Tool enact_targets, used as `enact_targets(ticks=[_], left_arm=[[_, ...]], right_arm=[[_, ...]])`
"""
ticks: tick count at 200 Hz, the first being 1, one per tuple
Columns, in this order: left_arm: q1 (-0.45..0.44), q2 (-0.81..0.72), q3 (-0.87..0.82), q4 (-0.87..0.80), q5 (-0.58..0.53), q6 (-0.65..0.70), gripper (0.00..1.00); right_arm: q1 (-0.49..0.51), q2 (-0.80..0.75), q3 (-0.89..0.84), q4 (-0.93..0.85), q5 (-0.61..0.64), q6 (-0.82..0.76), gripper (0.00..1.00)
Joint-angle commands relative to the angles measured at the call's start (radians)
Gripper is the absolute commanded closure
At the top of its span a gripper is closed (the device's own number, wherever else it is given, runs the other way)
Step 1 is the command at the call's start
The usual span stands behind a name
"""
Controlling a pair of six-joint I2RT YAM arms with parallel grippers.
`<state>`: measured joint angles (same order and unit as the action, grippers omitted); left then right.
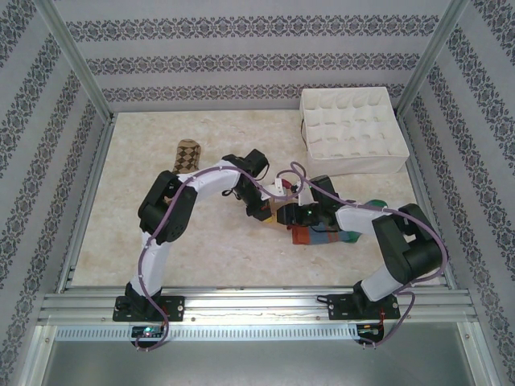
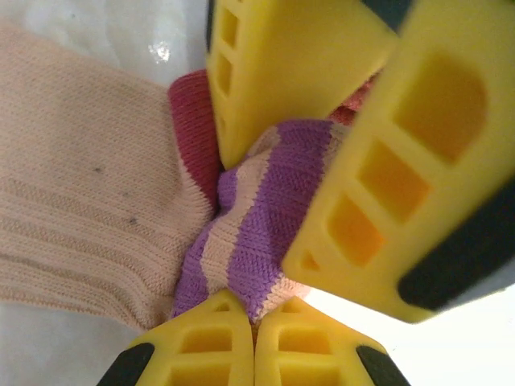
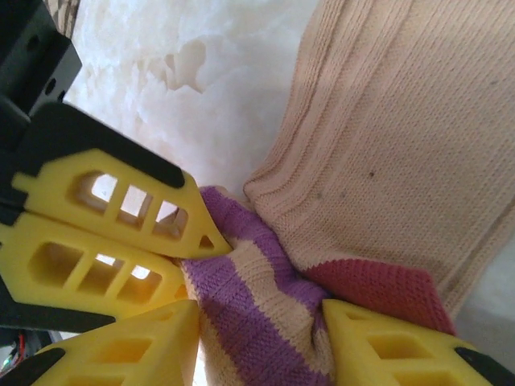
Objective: Roll the socks
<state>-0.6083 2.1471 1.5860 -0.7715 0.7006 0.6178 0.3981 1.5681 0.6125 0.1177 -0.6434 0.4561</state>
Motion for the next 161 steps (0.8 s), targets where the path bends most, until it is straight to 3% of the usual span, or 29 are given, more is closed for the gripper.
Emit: enact_targets(ticks=[1, 16, 37, 55, 83, 113, 142, 161], left_arm=[[0.026, 0.043, 0.012, -0.042, -0.008, -0.119, 1.00], [0.041, 0.040, 0.001, -0.029, 0.009, -0.152, 1.00], [0.048, 0.014, -0.031, 0.002, 0.017, -0.163, 1.00], [0.048, -0.050, -0.118, 0.102, -0.050, -0.192, 0.94], [0.051, -0.227, -0.363, 0.388, -0.098, -0.184, 0.82], [0.051, -0.379, -0.547, 0.571, -0.131, -0.113, 0.77], [0.044, -0.535, -0.743, 0.821, -0.139, 0.003, 0.73], [0.005, -0.628, -0.869, 0.987, -0.220, 0.139, 0.66]], right_arm=[[0.034, 0.026, 0.010, -0.010, -0.010, -0.034, 0.57], [0.040, 0.027, 0.023, -0.037, 0.010, -0.046, 0.61], [0.046, 0.044, 0.064, -0.103, 0.036, -0.066, 0.82], [0.048, 0.073, 0.114, -0.168, 0.050, -0.071, 0.91], [0.021, 0.172, 0.203, -0.304, 0.052, -0.066, 0.94], [-0.011, 0.265, 0.252, -0.352, 0.027, -0.021, 0.95], [-0.010, 0.313, 0.312, -0.421, 0.033, -0.023, 0.95], [-0.009, 0.348, 0.366, -0.503, 0.049, -0.050, 0.95]])
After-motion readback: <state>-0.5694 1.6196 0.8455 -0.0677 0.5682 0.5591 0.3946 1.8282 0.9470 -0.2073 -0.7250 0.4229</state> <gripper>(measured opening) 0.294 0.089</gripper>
